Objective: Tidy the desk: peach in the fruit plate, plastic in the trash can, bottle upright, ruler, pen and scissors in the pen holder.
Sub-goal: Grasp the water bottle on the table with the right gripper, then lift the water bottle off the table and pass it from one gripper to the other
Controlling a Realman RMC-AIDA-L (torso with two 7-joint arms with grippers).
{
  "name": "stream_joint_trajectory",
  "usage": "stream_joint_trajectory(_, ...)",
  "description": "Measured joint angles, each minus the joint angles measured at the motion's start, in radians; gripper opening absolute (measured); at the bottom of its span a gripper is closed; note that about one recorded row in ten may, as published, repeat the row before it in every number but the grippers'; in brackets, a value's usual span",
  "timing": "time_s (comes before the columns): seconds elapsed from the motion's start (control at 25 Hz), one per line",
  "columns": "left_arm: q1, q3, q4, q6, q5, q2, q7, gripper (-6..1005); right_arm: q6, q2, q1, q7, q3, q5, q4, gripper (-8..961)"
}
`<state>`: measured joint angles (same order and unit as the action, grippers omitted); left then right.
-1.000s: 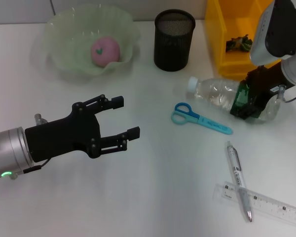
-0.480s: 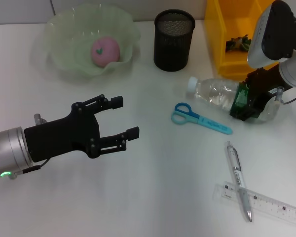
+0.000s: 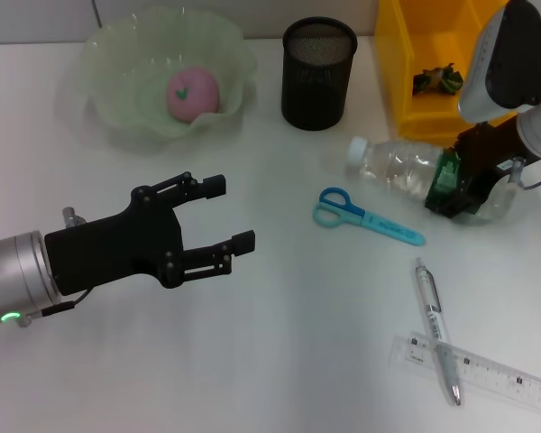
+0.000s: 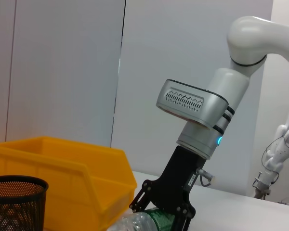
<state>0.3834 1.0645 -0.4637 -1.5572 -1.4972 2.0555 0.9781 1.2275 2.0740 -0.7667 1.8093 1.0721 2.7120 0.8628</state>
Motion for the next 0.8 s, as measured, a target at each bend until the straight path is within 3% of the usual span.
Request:
stream_joint_trajectory(0.36,0.0,-0.008,-0.001,-0.001,0.001,0.003,0.007,703,0.096,0.003,0.051,0.001,-0.005,-0.051,0.12,786)
stream_joint_trajectory(0.8,0.0,-0.025,0.006,-0.004,0.004,0.007,0.007,697,0.185,-0.005,0.193,-0.024,-0.011,-0.259,0.288,763)
